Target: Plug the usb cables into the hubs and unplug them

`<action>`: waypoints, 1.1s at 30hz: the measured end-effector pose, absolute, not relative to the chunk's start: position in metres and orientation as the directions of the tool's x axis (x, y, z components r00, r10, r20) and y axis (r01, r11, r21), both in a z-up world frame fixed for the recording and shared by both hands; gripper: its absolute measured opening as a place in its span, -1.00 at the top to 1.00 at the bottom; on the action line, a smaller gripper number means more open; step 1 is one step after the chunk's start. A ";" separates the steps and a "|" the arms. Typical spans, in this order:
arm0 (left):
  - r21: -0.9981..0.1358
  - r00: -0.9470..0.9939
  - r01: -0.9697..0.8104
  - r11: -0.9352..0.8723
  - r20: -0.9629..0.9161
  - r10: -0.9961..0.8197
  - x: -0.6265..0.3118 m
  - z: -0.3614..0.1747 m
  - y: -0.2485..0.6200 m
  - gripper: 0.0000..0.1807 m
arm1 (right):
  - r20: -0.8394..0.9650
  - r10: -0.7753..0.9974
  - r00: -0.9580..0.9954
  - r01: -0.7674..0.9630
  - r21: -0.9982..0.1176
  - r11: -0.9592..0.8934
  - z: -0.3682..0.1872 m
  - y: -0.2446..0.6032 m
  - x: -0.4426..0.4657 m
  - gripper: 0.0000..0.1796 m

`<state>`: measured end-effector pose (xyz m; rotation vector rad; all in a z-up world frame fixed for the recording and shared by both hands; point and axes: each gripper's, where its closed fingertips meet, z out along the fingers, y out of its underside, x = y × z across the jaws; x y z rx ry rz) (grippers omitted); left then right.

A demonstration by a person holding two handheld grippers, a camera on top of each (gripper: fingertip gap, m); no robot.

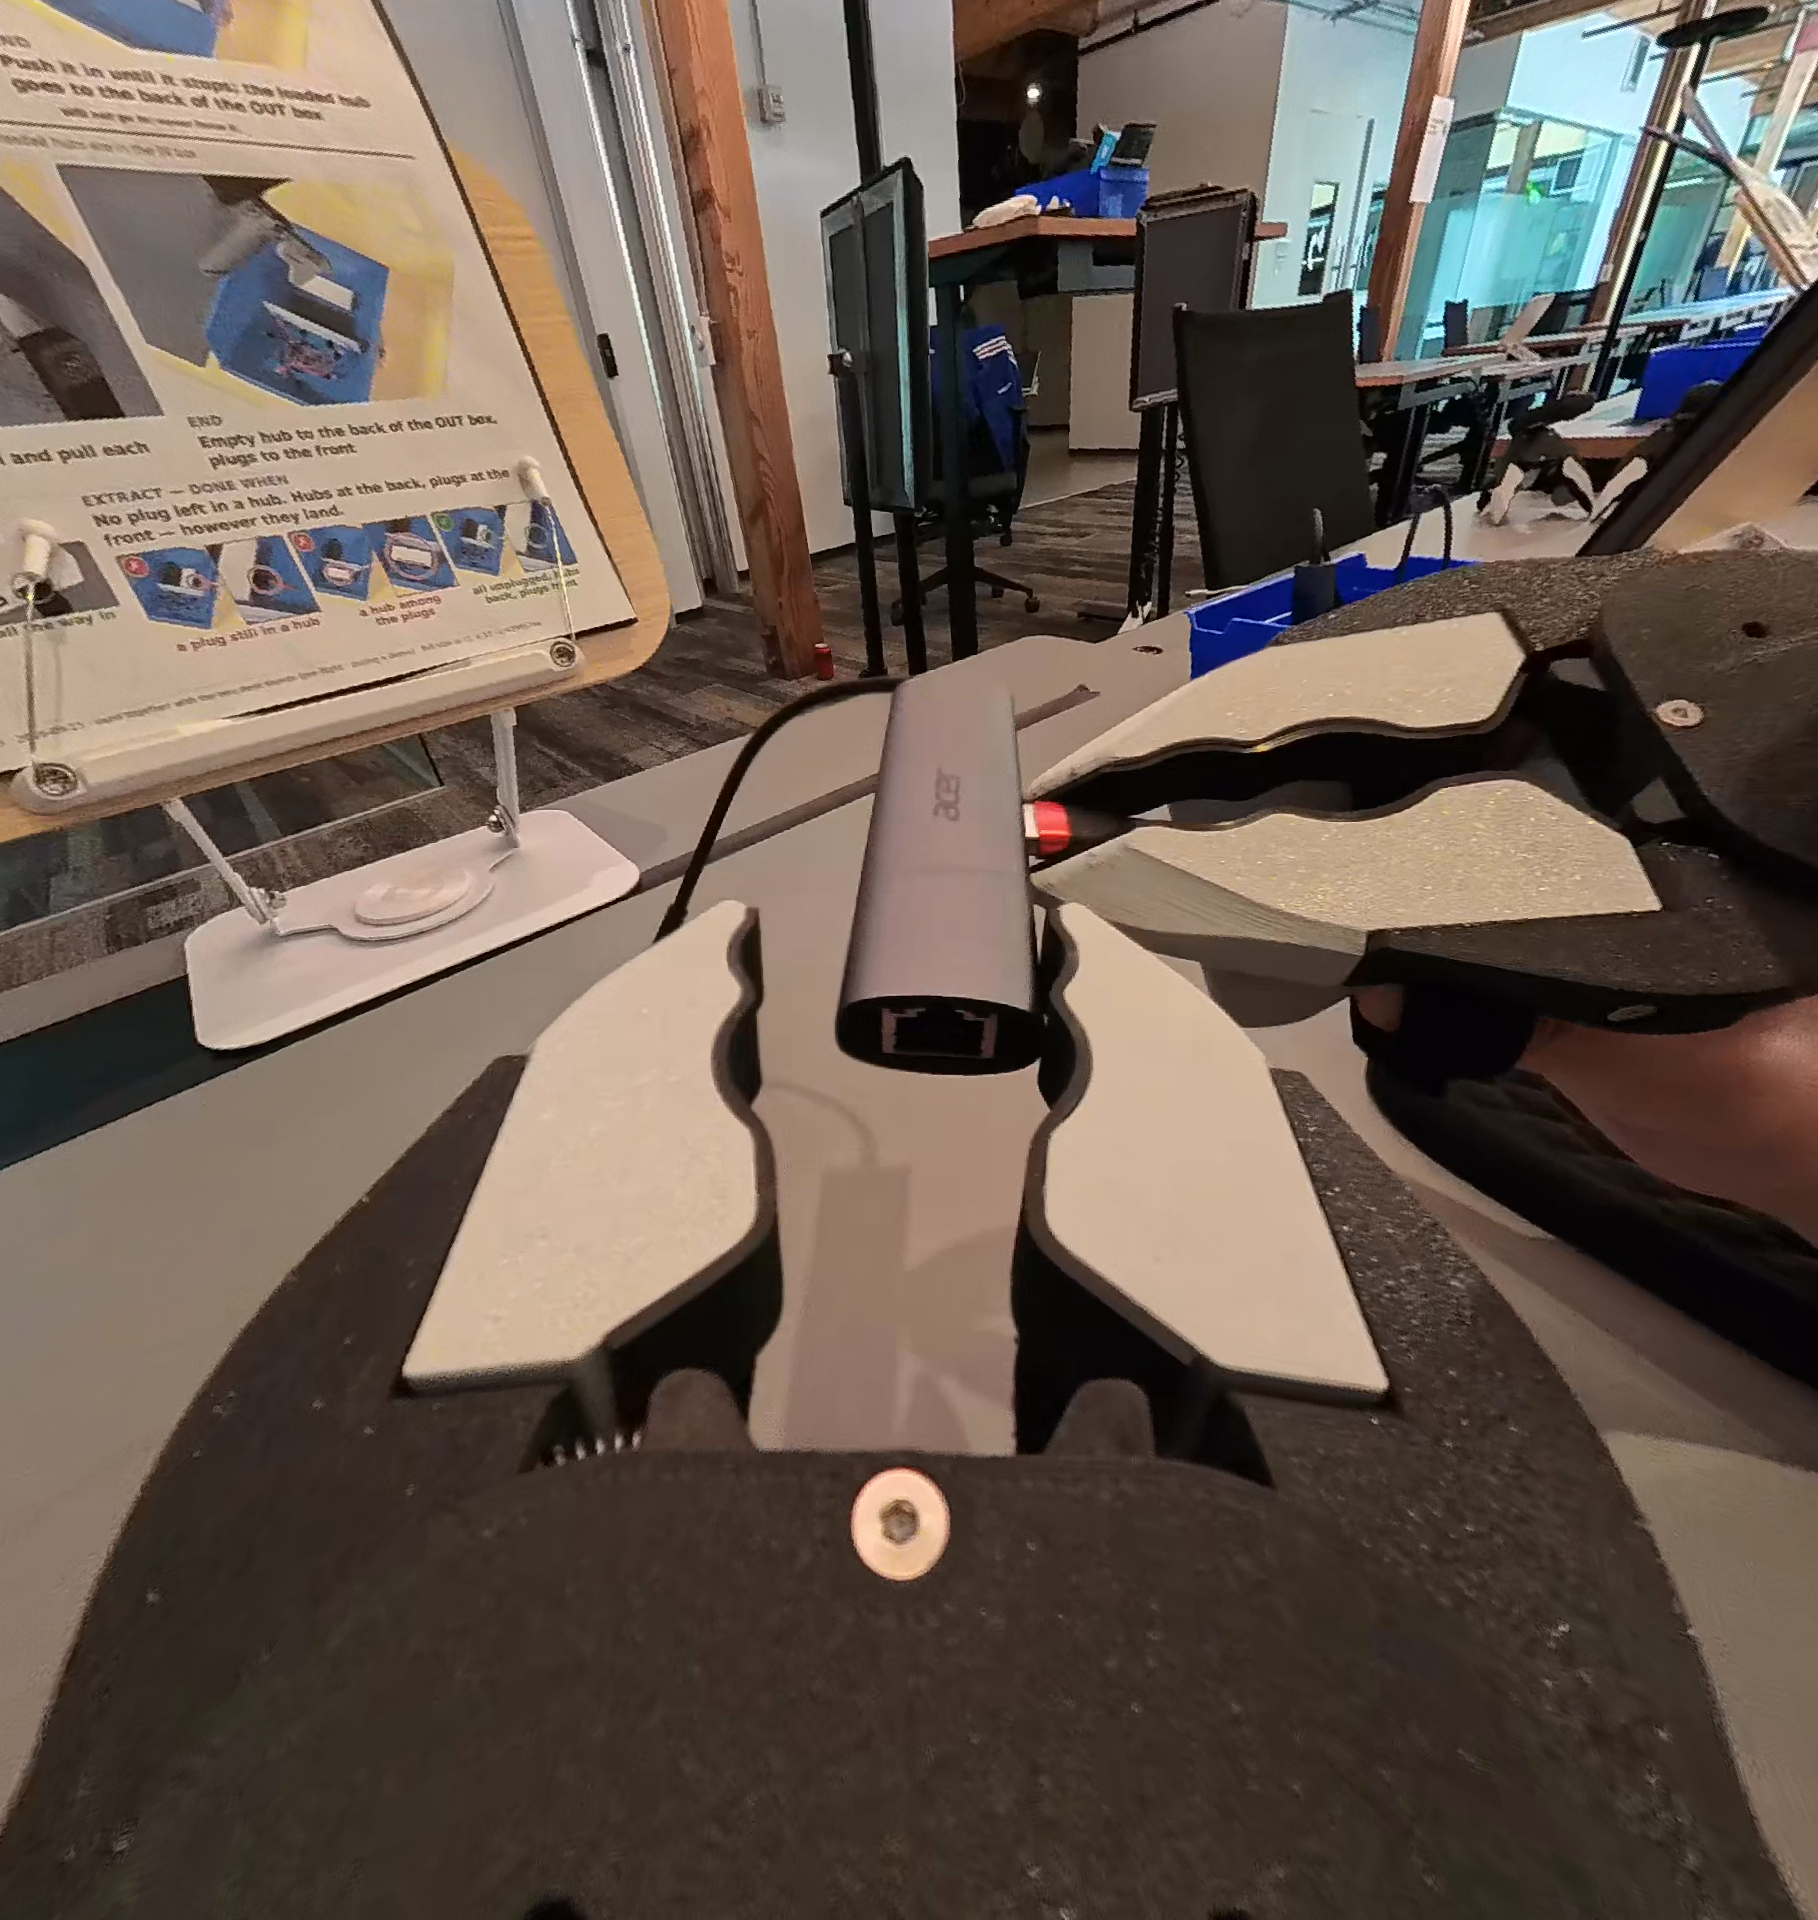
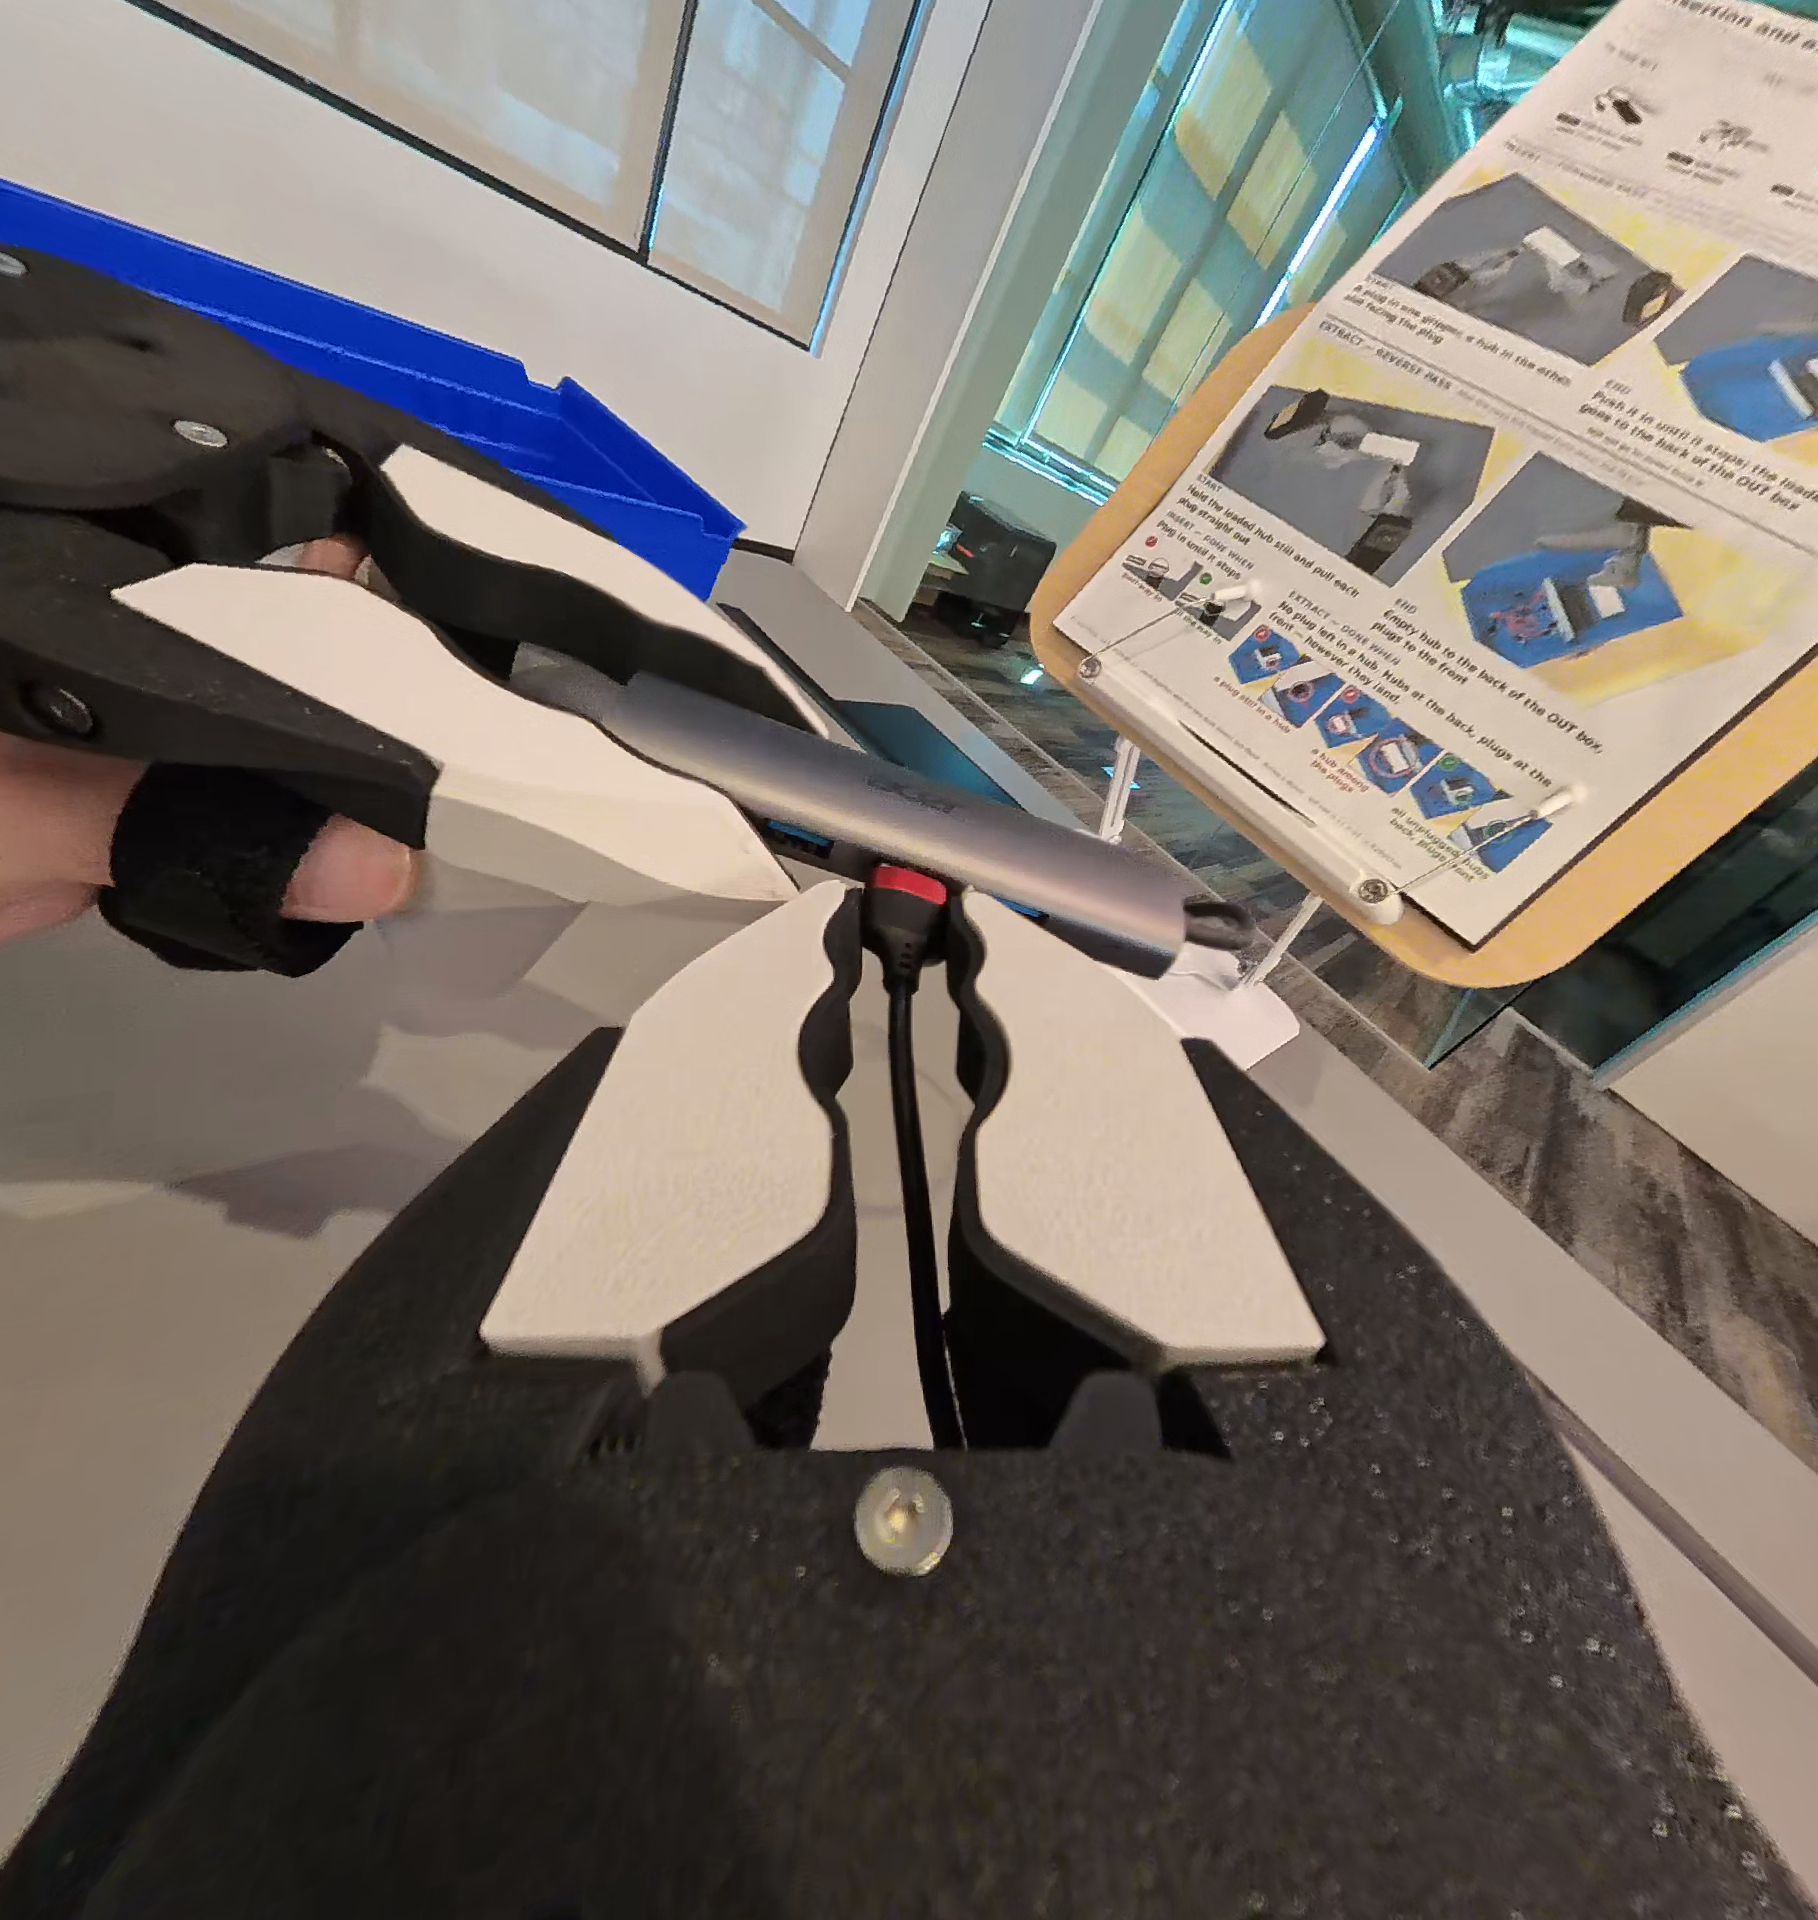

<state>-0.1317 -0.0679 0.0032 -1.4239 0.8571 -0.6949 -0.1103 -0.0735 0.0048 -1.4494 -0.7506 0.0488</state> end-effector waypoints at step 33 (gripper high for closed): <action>-0.976 0.507 -0.033 0.217 -0.204 -0.837 -0.132 0.018 -0.085 0.63 | 0.382 0.490 0.784 0.305 -0.924 0.233 0.015 -0.078 -0.113 0.78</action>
